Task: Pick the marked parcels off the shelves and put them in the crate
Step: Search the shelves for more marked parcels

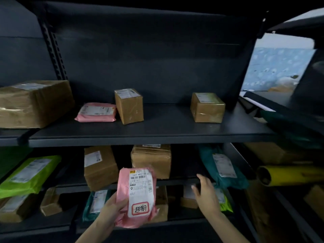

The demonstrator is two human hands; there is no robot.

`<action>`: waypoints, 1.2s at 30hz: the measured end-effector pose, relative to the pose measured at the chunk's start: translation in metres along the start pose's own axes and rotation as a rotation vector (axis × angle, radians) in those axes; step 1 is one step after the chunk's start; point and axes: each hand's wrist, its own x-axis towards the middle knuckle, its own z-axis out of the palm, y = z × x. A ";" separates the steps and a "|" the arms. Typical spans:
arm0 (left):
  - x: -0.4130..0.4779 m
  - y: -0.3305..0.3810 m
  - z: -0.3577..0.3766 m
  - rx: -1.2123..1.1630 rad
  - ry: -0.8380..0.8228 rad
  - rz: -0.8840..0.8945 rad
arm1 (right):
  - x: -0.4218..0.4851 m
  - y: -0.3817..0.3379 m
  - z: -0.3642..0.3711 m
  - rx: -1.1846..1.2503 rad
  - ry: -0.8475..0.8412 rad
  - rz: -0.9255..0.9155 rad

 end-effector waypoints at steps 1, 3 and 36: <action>0.000 -0.004 0.006 -0.011 -0.024 -0.010 | -0.007 0.007 -0.006 -0.011 0.011 0.013; -0.001 -0.013 0.021 -0.031 -0.097 -0.025 | -0.023 0.022 -0.016 0.006 0.039 0.054; 0.159 -0.250 0.190 0.010 -0.192 0.019 | 0.024 0.315 0.146 -0.053 0.036 0.140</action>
